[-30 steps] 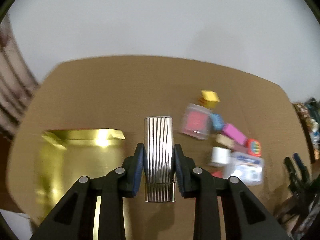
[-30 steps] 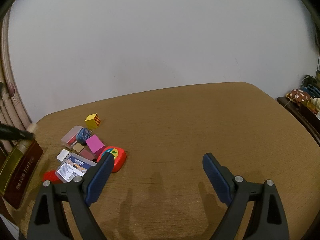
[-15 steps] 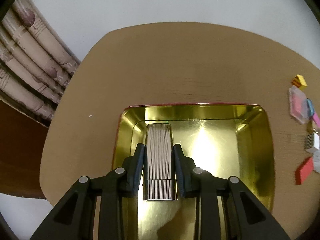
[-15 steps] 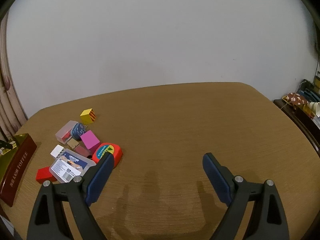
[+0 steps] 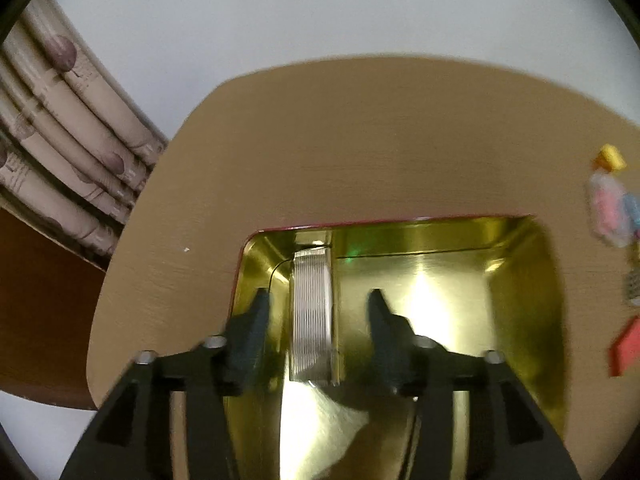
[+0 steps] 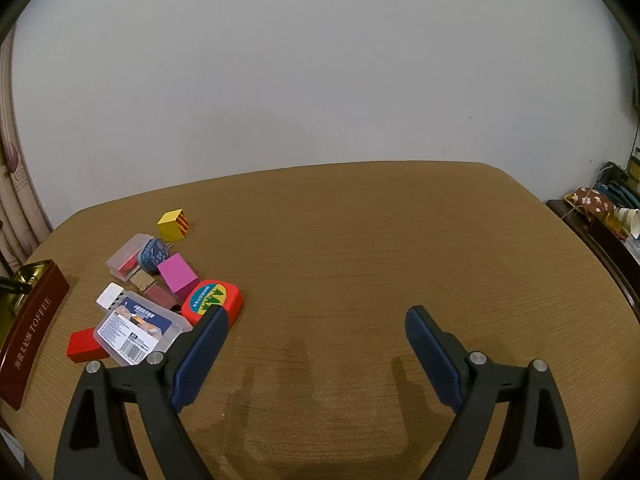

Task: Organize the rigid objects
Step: 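Carry the silver bar with the left gripper into the gold tin and release, then grasp the clear plastic labeled box with the right gripper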

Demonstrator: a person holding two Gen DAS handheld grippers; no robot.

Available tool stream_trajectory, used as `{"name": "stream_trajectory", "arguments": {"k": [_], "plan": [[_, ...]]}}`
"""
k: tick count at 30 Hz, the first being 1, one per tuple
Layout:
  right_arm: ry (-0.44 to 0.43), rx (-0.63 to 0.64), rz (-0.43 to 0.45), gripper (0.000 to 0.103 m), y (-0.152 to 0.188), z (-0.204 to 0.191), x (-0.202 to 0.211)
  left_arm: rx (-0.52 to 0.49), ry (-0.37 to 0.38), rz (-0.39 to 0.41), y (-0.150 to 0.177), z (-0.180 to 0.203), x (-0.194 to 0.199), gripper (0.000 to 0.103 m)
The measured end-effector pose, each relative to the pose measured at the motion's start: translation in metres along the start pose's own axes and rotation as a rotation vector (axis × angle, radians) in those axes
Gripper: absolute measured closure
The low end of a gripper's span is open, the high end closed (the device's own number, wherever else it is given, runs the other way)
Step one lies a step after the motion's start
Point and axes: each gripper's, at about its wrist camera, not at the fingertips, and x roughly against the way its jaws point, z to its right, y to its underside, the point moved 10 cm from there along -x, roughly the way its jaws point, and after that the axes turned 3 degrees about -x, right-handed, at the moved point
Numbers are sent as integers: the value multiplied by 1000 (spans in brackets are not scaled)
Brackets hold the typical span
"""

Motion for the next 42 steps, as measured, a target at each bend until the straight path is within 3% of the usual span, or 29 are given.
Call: {"name": "stream_trajectory", "arguments": {"k": [3,5,6,8,12,14,17,22,25,32,35,37,38,42], "plan": [[-70,9,-7,10,1,-7,0,51,17,104,2,-1,46,43],[-176,48,-43,10,0,-27,1,70,43,156,10,2,78,23],[-217,70,-58,10,-1,-36,3,82,64,183,19,7,96,22],[-349,225,-125,10,-6,-78,10,87,122,211,34,16,119,22],[-437,527,-267,10,-4,-133,9,94,216,206,79,37,151,21],[-466,620,-324,10,-1,-151,5,115,252,181,98,49,157,21],[-468,755,-399,10,4,-176,-10,157,295,135,124,42,151,21],[-482,817,-492,10,20,-196,-28,205,346,59,152,50,144,21],[-480,860,-532,10,36,-196,-28,205,339,40,161,59,139,21],[-482,876,-616,10,50,-186,-31,153,352,24,162,77,136,21],[-511,856,-668,11,62,-188,-31,179,361,12,164,87,135,21],[-484,859,-686,21,67,-188,-35,182,369,3,165,88,133,21],[-472,855,-716,39,73,-186,-36,185,368,-2,166,90,133,21],[-458,836,-710,41,73,-181,-27,184,371,-16,170,95,132,21]]}}
